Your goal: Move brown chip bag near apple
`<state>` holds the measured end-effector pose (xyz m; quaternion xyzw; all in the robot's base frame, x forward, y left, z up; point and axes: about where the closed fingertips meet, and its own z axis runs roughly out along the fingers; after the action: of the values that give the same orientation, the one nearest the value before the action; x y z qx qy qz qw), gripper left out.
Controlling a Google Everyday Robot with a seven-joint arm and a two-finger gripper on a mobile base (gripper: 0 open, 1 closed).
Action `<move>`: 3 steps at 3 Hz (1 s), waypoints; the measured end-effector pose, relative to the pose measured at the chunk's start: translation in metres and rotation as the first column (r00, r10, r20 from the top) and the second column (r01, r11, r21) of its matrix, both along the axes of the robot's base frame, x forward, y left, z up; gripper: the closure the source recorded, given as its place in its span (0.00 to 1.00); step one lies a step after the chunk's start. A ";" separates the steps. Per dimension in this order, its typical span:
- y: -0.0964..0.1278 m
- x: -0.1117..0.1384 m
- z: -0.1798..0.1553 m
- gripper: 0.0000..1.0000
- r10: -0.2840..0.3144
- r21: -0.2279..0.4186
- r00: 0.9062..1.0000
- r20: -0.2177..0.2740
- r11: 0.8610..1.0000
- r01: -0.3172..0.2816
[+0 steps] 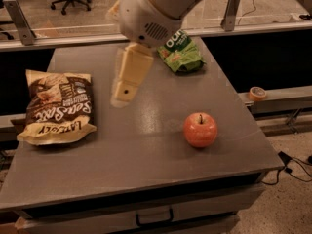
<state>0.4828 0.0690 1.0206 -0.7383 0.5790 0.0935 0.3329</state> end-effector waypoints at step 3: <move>0.057 0.017 0.002 0.00 0.063 0.072 0.998 0.021 0.995 -0.064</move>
Offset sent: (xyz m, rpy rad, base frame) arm 0.0073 0.0107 -0.0029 0.0315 0.0077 0.0093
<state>0.5000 0.1256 1.0230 -0.7447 0.5483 0.1181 0.3618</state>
